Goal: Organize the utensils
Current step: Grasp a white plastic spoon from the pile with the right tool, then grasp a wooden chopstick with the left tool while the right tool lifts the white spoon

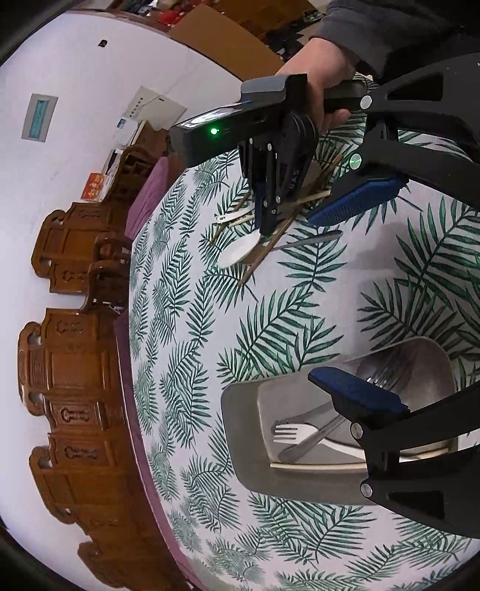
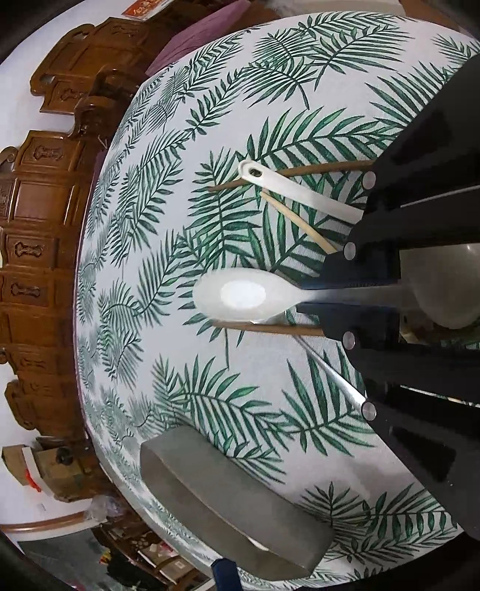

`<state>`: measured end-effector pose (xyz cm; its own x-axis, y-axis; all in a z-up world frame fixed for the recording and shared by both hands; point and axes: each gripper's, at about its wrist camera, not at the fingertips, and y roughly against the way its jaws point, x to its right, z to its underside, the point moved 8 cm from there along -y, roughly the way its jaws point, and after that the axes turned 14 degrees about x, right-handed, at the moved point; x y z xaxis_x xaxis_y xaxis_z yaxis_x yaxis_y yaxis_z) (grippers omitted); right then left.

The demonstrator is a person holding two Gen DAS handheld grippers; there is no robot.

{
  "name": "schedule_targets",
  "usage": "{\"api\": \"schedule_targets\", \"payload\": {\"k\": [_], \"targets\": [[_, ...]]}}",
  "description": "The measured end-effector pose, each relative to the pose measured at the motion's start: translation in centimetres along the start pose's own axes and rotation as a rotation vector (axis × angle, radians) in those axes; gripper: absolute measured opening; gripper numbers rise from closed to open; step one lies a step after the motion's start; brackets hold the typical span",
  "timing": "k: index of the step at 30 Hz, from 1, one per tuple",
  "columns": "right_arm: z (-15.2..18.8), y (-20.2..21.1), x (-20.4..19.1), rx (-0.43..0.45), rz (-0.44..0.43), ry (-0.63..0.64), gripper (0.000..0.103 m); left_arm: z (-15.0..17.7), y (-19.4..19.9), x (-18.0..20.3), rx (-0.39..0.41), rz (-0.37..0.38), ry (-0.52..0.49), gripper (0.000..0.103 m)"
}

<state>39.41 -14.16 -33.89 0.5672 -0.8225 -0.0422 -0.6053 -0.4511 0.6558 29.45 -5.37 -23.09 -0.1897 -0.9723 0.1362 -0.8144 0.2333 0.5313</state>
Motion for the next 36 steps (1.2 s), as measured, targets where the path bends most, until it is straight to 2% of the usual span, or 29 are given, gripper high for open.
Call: {"api": "schedule_targets", "payload": {"k": [4, 8, 12, 19, 24, 28, 36], "targets": [[-1.6, 1.7, 0.3, 0.092, 0.008, -0.026, 0.008, 0.5, -0.3, 0.5, -0.010, -0.007, -0.018, 0.075], [-3.1, 3.7, 1.7, 0.186, 0.054, -0.057, 0.008, 0.8, -0.4, 1.0, -0.016, -0.009, -0.034, 0.075], [-3.6, 5.0, 3.4, 0.237, 0.091, -0.087, 0.008, 1.2, -0.7, 1.7, -0.027, -0.011, -0.050, 0.075], [-2.3, 5.5, 5.5, 0.211, 0.112, -0.115, 0.008, 1.6, -1.7, 3.4, -0.054, 0.007, -0.052, 0.075], [-1.8, 6.0, 6.2, 0.224, 0.061, -0.197, 0.008, 2.0, -2.6, 5.0, -0.069, 0.006, -0.079, 0.075], [-2.2, 6.9, 6.2, 0.251, 0.050, -0.206, 0.008, 2.4, -3.5, 6.0, -0.091, 0.015, -0.080, 0.070], [-1.5, 7.9, 7.9, 0.251, 0.089, -0.228, 0.008, 2.9, -5.7, 8.4, -0.127, 0.043, -0.067, 0.059]]}}
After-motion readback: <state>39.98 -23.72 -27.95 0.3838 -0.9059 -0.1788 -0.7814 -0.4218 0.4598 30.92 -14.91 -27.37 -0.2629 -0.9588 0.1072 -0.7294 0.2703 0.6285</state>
